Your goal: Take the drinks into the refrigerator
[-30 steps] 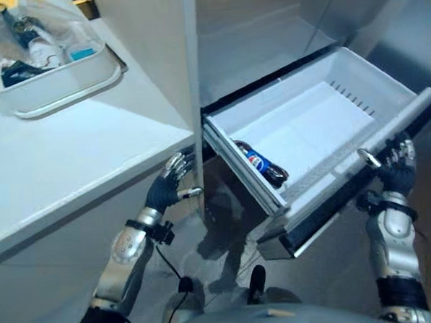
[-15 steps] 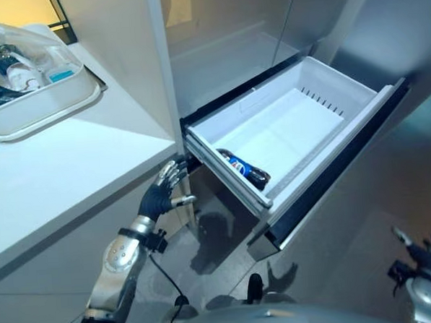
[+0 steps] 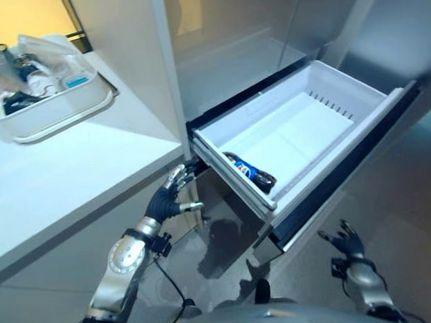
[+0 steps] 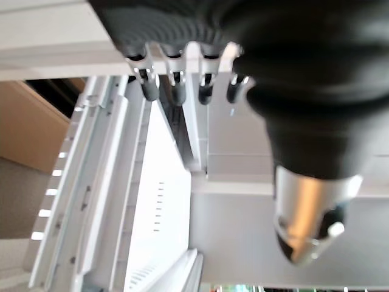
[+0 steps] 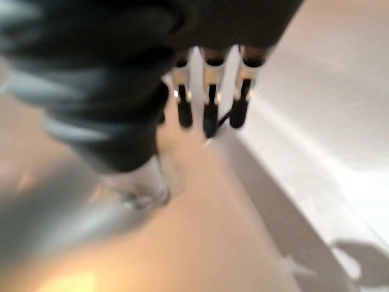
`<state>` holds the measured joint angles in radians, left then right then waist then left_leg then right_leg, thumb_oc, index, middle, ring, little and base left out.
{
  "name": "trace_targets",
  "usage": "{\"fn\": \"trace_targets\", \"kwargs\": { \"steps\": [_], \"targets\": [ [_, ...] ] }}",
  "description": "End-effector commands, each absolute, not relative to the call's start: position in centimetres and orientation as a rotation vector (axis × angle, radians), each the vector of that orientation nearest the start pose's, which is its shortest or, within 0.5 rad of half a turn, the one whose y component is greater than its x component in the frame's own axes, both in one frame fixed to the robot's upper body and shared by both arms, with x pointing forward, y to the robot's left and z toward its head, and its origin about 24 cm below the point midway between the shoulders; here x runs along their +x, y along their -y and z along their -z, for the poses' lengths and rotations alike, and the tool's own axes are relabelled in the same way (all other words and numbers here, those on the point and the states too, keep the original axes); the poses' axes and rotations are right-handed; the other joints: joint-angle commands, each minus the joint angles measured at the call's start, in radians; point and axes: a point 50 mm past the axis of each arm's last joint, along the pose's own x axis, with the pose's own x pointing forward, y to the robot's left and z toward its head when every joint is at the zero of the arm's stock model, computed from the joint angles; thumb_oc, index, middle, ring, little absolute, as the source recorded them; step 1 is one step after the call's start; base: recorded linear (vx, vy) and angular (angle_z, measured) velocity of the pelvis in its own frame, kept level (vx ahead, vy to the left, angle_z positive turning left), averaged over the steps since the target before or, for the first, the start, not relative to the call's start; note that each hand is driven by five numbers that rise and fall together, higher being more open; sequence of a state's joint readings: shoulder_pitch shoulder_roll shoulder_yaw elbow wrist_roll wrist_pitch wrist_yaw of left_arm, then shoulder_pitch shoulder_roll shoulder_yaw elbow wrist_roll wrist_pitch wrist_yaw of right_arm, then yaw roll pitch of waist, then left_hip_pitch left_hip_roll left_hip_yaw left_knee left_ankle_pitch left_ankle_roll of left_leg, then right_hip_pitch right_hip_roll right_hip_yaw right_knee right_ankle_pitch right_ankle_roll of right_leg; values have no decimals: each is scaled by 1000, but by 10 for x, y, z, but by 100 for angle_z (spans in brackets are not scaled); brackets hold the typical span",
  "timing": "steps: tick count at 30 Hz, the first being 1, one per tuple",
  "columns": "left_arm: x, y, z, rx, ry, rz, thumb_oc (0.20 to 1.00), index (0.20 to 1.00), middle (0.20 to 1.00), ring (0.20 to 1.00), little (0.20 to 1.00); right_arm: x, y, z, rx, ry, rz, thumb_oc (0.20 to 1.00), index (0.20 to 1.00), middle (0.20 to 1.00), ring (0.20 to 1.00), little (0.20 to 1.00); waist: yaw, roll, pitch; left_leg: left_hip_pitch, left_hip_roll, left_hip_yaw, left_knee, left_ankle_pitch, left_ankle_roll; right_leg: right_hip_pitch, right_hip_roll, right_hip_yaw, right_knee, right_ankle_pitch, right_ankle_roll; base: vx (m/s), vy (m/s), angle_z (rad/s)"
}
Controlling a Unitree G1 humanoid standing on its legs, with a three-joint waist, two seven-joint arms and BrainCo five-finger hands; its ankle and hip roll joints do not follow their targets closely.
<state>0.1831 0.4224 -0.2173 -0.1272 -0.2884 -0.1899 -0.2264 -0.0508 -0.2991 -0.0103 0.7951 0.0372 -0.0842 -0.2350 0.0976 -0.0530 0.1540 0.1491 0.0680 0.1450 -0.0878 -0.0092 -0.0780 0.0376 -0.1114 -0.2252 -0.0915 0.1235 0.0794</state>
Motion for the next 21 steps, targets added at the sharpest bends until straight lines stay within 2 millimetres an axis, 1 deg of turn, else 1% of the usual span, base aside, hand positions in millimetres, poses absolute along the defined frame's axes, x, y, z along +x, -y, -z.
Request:
{"fn": "trace_targets", "kwargs": {
  "steps": [1, 2, 3, 4, 5, 6, 7, 8, 9, 10, 11, 12, 13, 14, 15, 17, 18, 19, 21],
  "targets": [
    [211, -149, -73, 66, 211, 526, 1000, 1000, 1000, 1000, 1000, 283, 233, 23, -469, -302, 161, 200, 200, 200, 200, 200, 47, -7, 19, -15, -68, -54, 1, -66, 76, 49, 13, -58, 60, -61, 39, -3, -8, 13],
    [209, -147, -73, 56, 208, 540, 1000, 1000, 1000, 1000, 1000, 295, 230, 13, -506, -266, 141, 200, 200, 200, 200, 200, 61, -11, 19, -18, -69, -58, 1, -64, 76, 50, 12, -62, 57, -60, 39, -19, -18, 14],
    [207, -144, -72, 35, 199, 556, 1000, 1000, 1000, 1000, 1000, 320, 218, -14, -581, -171, 87, 200, 200, 200, 200, 200, 85, -16, 23, -24, -70, -65, 1, -60, 76, 49, 11, -68, 54, -56, 39, -16, -16, 8],
    [207, -144, -72, 35, 201, 555, 1000, 1000, 1000, 1000, 1000, 321, 218, -15, -582, -168, 87, 200, 200, 200, 200, 200, 84, -16, 25, -24, -70, -65, 1, -60, 76, 49, 11, -68, 54, -56, 39, -18, -16, 11],
    [206, -143, -71, 31, 193, 560, 1000, 1000, 1000, 1000, 1000, 332, 211, -29, -620, -118, 58, 200, 200, 200, 200, 200, 96, -18, 29, -28, -71, -68, 1, -57, 77, 49, 10, -71, 52, -54, 38, -13, -7, 11],
    [206, -143, -72, 31, 194, 558, 1000, 1000, 1000, 1000, 1000, 333, 210, -29, -620, -117, 58, 200, 200, 200, 200, 200, 94, -18, 30, -29, -71, -69, 1, -57, 77, 48, 10, -72, 52, -54, 38, -43, -3, 13],
    [206, -142, -74, 27, 203, 570, 1000, 1000, 1000, 1000, 1000, 351, 195, -56, -703, -25, 3, 200, 200, 200, 200, 200, 114, -21, 39, -44, -73, -75, 1, -49, 78, 39, 7, -78, 52, -50, 39, -31, 4, 10],
    [206, -142, -74, 27, 203, 569, 1000, 1000, 1000, 1000, 1000, 351, 195, -56, -703, -24, 2, 200, 200, 200, 200, 200, 113, -21, 40, -44, -73, -76, 1, -49, 78, 39, 7, -78, 52, -50, 39, -53, 2, 8],
    [205, -139, -73, 14, 200, 573, 1000, 1000, 1000, 1000, 1000, 367, 181, -81, -779, 54, -39, 200, 200, 200, 200, 200, 134, -26, 46, -59, -75, -85, 1, -41, 79, 31, 4, -87, 50, -46, 38, -44, -8, 6],
    [206, -139, -74, 12, 203, 575, 1000, 1000, 1000, 1000, 1000, 374, 172, -95, -834, 103, -68, 200, 200, 200, 200, 200, 145, -28, 51, -68, -75, -89, 1, -34, 79, 26, 4, -92, 49, -44, 37, -65, -11, 7],
    [207, -138, -75, 5, 209, 569, 1000, 1000, 1000, 1000, 1000, 381, 163, -107, -856, 142, -77, 200, 200, 200, 200, 200, 149, -30, 58, -80, -76, -94, 1, -29, 79, 20, 3, -96, 47, -42, 36, -42, -9, 9],
    [208, -138, -75, 6, 209, 569, 1000, 1000, 1000, 1000, 1000, 381, 163, -107, -856, 143, -77, 200, 200, 200, 200, 200, 149, -31, 58, -80, -76, -94, 1, -29, 79, 20, 3, -96, 47, -42, 36, -51, -13, 21],
    [209, -138, -75, 8, 211, 562, 1000, 1000, 1000, 1000, 1000, 388, 140, -130, -932, 234, -140, 200, 200, 200, 200, 200, 161, -36, 66, -95, -75, -101, 1, -20, 77, 12, 2, -105, 44, -39, 34, -36, -15, 24],
    [210, -139, -75, 12, 212, 551, 1000, 1000, 1000, 1000, 1000, 389, 124, -139, -960, 285, -184, 200, 200, 200, 200, 200, 169, -38, 69, -100, -76, -105, 1, -16, 77, 9, 3, -108, 42, -38, 33, -36, -16, 24],
    [210, -140, -75, 13, 213, 550, 1000, 1000, 1000, 1000, 1000, 389, 123, -139, -961, 286, -185, 200, 200, 200, 200, 200, 167, -39, 69, -101, -76, -105, 1, -16, 77, 8, 3, -108, 42, -38, 33, -10, -16, 14],
    [211, -143, -74, 13, 210, 523, 1000, 1000, 1000, 1000, 1000, 384, 89, -151, -1000, 385, -283, 200, 200, 200, 200, 200, 175, -42, 75, -108, -75, -113, 1, -11, 75, 8, 1, -118, 39, -39, 31, 1, -8, 20],
    [211, -143, -74, 14, 212, 518, 1000, 1000, 1000, 1000, 1000, 383, 87, -149, -999, 386, -288, 200, 200, 200, 200, 200, 176, -43, 75, -107, -76, -115, 1, -11, 75, 10, 1, -121, 38, -39, 31, 16, 3, 23],
    [212, -144, -74, 15, 211, 511, 1000, 1000, 1000, 1000, 1000, 380, 79, -148, -1010, 399, -325, 200, 200, 200, 200, 200, 178, -43, 75, -105, -75, -116, 1, -13, 74, 13, -1, -123, 38, -41, 30, 21, 7, 13],
    [212, -145, -74, 13, 215, 498, 1000, 1000, 1000, 1000, 1000, 376, 73, -141, -1014, 397, -350, 200, 200, 200, 200, 200, 175, -43, 74, -99, -77, -117, 1, -16, 74, 20, -3, -126, 39, -43, 28, 18, 13, 3]
  ]
}}
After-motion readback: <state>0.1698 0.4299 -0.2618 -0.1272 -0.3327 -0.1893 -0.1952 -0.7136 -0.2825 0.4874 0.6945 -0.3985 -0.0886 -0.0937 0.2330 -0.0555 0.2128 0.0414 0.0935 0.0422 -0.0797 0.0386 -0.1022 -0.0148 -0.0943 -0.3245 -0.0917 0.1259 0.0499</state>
